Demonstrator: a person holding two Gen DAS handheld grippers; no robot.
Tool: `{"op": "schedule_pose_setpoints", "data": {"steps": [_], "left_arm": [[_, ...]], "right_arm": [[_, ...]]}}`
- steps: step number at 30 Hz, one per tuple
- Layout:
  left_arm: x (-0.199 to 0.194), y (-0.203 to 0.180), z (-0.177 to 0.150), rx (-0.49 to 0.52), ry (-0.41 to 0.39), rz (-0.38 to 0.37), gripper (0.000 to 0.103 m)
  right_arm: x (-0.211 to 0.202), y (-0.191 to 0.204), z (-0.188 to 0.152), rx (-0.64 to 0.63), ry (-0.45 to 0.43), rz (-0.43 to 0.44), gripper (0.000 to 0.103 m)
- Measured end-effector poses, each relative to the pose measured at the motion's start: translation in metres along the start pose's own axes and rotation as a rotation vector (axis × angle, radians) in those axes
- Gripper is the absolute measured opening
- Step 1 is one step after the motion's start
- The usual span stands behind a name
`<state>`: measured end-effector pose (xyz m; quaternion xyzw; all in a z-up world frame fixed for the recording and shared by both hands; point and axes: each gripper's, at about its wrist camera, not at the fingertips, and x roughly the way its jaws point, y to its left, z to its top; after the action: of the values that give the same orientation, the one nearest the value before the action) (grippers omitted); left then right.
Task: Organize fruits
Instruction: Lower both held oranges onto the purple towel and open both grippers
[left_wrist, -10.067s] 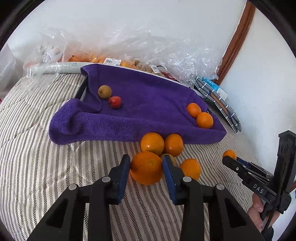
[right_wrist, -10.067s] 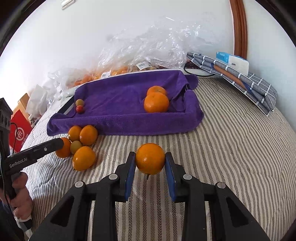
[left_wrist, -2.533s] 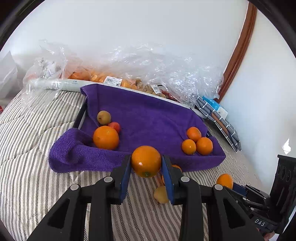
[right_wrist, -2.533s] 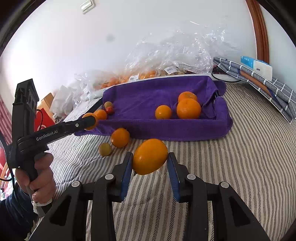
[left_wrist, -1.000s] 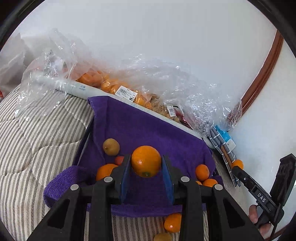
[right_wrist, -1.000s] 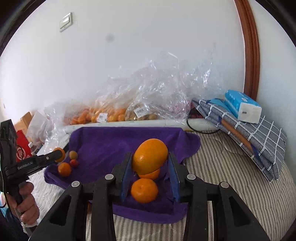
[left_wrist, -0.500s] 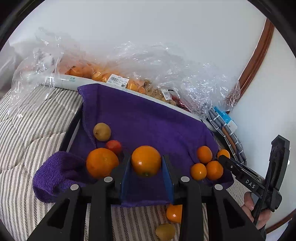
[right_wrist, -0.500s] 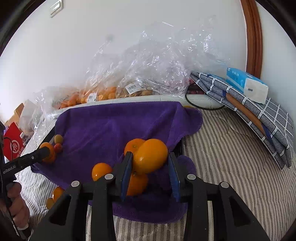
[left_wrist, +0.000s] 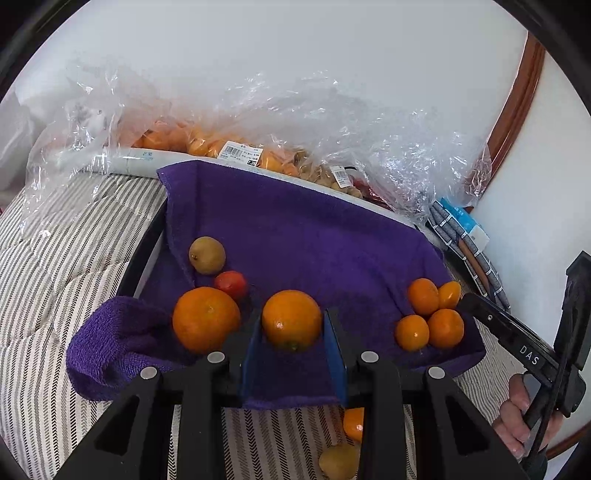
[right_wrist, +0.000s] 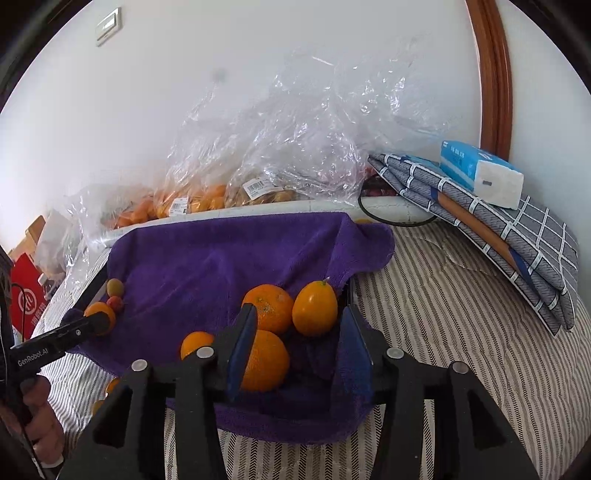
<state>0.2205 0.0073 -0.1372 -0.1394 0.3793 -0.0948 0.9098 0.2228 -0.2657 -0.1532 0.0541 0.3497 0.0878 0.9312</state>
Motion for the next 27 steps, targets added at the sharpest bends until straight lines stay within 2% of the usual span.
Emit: {"op": "schedule_pose_setpoints", "data": {"steps": [9,18,22,27], "left_arm": [[0.001,0.000,0.000,-0.003,0.000,-0.004,0.032],[-0.002,-0.002,-0.001,0.012,-0.006,0.008,0.038],[-0.008,0.000,0.000,0.005,-0.028,0.002,0.041],[-0.016,0.002,0.001,-0.011,-0.051,-0.023,0.044]], "right_arm": [[-0.013,0.001,-0.001,-0.022,-0.073,0.001,0.050],[-0.027,-0.002,0.000,0.002,-0.130,-0.020,0.050],[-0.037,0.000,0.001,0.043,-0.119,-0.035,0.050],[-0.055,0.021,-0.007,0.002,-0.091,-0.042,0.050]]}}
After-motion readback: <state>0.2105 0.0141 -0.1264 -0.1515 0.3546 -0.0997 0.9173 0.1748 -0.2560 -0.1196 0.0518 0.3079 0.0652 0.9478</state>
